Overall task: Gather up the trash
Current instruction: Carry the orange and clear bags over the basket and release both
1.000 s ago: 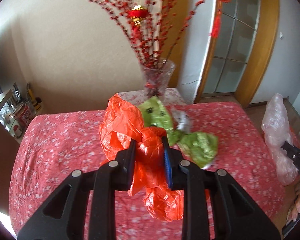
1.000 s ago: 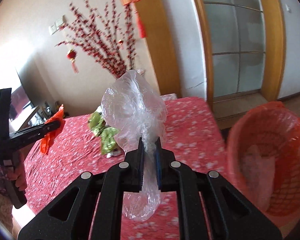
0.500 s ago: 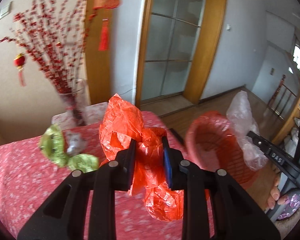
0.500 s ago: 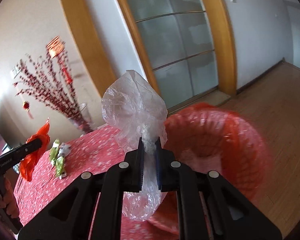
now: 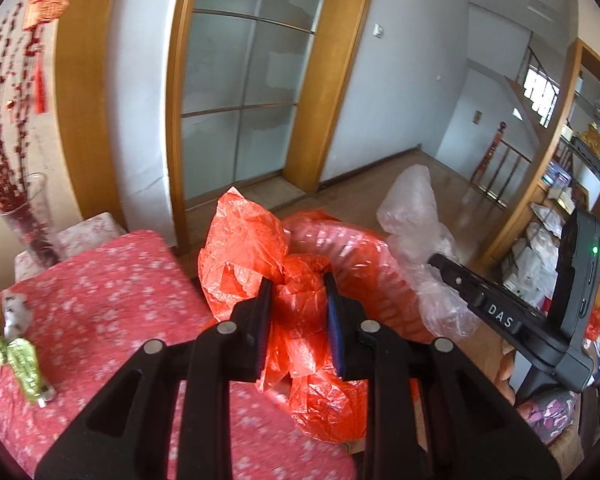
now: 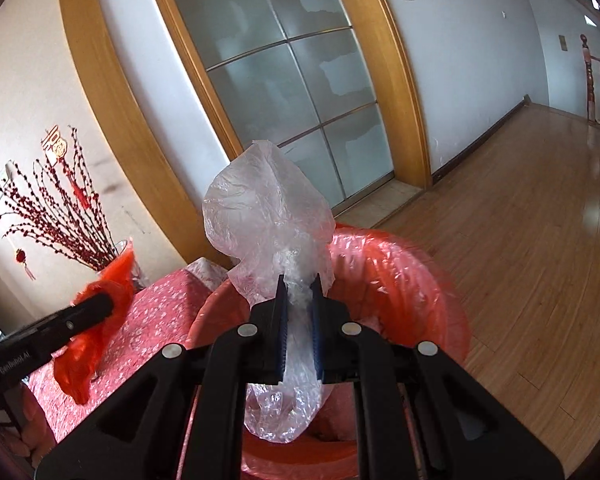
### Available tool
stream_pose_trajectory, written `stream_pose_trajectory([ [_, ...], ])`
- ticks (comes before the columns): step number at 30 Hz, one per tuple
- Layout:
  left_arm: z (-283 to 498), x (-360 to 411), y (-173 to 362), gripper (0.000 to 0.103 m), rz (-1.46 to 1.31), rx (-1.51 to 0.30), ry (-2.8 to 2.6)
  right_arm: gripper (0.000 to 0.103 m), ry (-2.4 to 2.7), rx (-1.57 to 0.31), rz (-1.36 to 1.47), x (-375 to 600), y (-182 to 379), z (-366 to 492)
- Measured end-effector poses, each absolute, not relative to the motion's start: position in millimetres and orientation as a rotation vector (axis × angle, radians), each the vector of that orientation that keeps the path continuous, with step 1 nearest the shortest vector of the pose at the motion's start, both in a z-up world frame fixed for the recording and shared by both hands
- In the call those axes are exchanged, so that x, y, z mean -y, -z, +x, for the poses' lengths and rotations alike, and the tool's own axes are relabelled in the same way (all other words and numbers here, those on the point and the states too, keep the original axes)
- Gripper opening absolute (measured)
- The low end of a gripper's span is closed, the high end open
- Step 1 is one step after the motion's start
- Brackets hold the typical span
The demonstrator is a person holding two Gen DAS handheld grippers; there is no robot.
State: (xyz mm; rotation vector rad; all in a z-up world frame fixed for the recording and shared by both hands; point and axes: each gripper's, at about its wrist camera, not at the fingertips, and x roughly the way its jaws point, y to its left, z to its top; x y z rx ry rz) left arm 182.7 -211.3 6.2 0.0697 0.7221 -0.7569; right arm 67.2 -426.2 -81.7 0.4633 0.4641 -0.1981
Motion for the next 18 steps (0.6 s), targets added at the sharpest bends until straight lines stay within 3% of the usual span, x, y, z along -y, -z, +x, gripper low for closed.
stream_pose_trajectory([
  [15, 196.6, 246.2, 15.0, 0.026, 0.064, -0.752, 0.834, 0.011, 0.209, -0.43, 0.495, 452.6, 82.8, 67.6],
  [18, 199.1, 249.4, 23.0, 0.031, 0.071, -0.768, 0.828, 0.016, 0.205, -0.437, 0.501, 455.4, 84.6, 70.8],
])
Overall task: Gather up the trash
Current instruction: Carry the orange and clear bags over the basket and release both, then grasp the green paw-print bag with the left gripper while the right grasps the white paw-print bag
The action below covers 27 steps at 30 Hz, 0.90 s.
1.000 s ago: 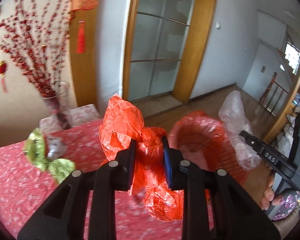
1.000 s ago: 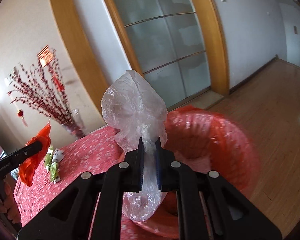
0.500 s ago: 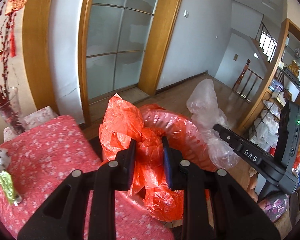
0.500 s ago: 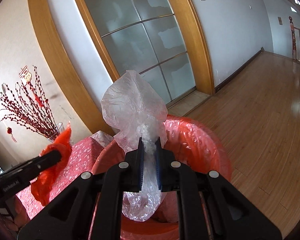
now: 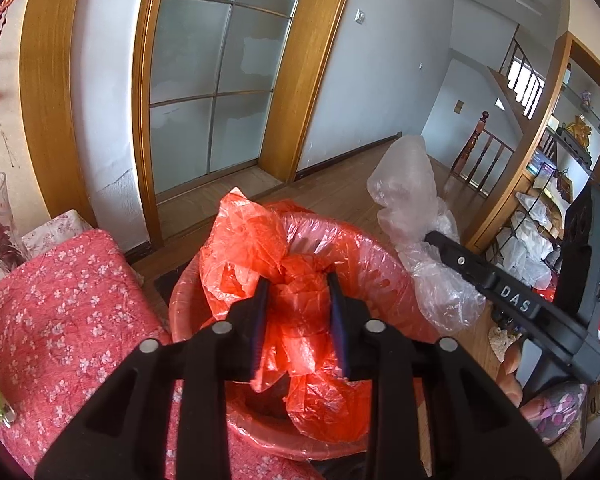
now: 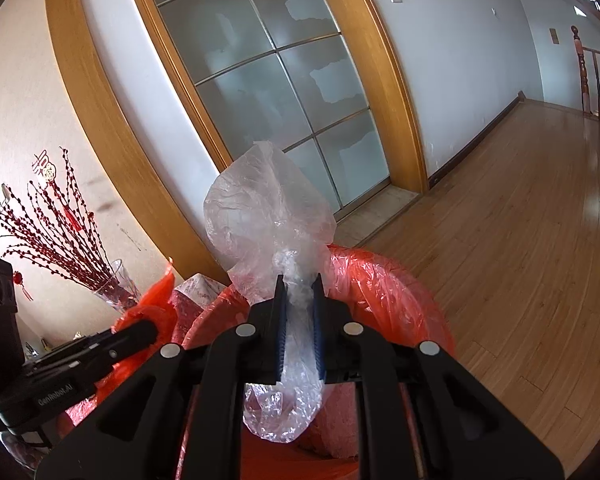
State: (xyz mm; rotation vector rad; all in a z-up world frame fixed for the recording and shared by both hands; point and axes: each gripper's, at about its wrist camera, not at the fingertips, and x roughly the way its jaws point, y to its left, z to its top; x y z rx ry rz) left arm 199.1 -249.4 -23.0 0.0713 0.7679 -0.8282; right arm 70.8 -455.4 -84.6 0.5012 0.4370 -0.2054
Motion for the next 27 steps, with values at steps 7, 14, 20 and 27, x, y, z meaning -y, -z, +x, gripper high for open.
stream_pose_trajectory([
  [7, 206.4, 251.4, 40.9, 0.046, 0.096, -0.813, 0.809, 0.044, 0.212, -0.466, 0.513, 457.5, 94.4, 73.3],
  [14, 212.7, 220.5, 46.5, 0.049, 0.11, -0.818, 0.715, 0.044, 0.234, -0.479, 0.508, 460.2, 96.1, 71.8],
  [20, 219.4, 159.6, 43.1, 0.051, 0.141, -0.78, 0.576, 0.044, 0.21, -0.489, 0.428, 438.0, 88.0, 75.4],
  [27, 229.9, 47.1, 31.5, 0.054, 0.138, -0.718, 0.347, 0.044, 0.086, -0.522, 0.342, 379.8, 80.7, 99.2],
])
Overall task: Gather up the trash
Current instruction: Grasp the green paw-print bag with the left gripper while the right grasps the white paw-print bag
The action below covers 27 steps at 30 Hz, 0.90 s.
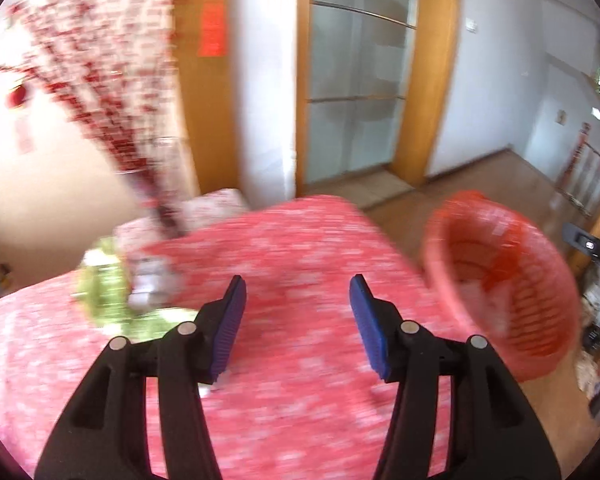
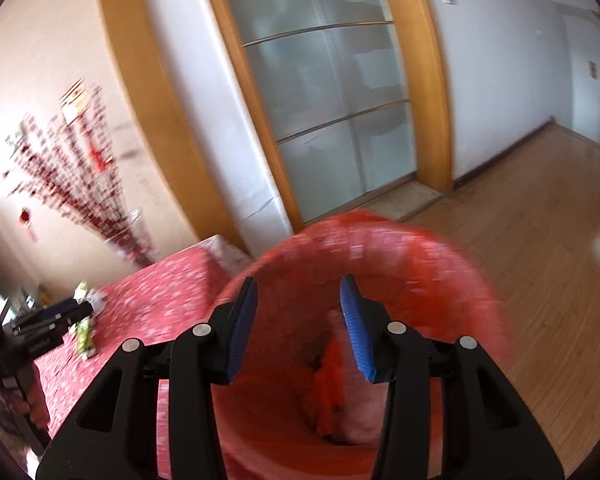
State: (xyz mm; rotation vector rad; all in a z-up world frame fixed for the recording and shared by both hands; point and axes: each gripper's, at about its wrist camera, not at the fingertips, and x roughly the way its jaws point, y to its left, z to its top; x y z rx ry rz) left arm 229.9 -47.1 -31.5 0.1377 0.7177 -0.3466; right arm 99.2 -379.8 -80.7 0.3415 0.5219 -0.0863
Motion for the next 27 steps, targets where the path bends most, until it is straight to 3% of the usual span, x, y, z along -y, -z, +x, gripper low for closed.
stream_pose_trajectory([
  [9, 252.4, -57.4, 30.9, 0.054, 0.067, -0.722, 0.112, 0.044, -0.117, -0.574, 0.233, 271.7, 77.1, 144.3],
  [21, 308.5, -74.0, 79.6, 0.052, -0.077, -0.893, 0.038, 0.044, -0.143, -0.618, 0.211, 243.6, 86.0, 152.9],
  [27, 301.9, -74.1, 90.1, 0.039, -0.035, -0.911, 0.023, 0.044, -0.127, -0.626, 0.218, 249.4, 91.0, 154.1],
])
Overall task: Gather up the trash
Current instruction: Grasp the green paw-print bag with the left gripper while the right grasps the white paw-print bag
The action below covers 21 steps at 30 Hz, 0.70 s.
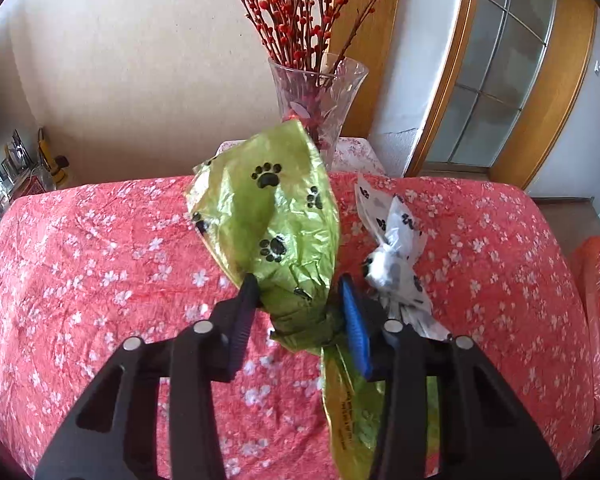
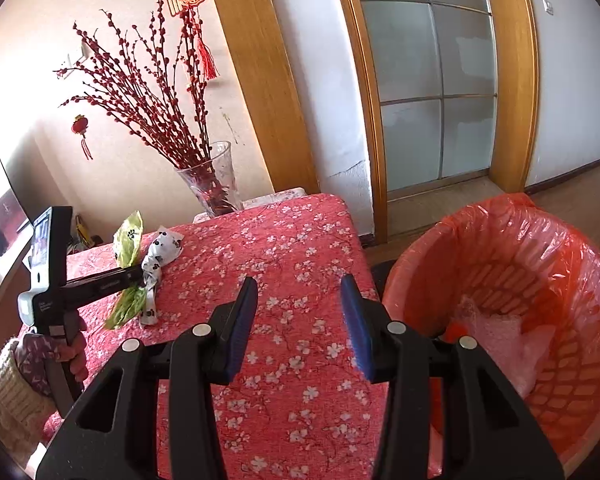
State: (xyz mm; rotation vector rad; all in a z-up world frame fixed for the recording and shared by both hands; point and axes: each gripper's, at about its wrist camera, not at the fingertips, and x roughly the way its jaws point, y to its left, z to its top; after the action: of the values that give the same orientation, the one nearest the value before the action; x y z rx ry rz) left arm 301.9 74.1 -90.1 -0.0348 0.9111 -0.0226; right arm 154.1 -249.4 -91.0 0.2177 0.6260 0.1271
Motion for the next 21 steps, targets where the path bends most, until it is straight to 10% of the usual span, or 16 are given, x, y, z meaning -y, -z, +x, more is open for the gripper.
stream_pose_trajectory([
  [9, 295.8, -105.9, 90.7, 0.017, -0.029, -0.904, -0.001, 0.044, -0.179, -0.635, 0.2, 223.8, 91.8, 161.2],
  [21, 288.5, -192.6, 84.8, 0.016, -0.091, -0.871, -0.137, 0.044, -0.327, -0.704, 0.153, 133.3, 104.3, 203.5],
])
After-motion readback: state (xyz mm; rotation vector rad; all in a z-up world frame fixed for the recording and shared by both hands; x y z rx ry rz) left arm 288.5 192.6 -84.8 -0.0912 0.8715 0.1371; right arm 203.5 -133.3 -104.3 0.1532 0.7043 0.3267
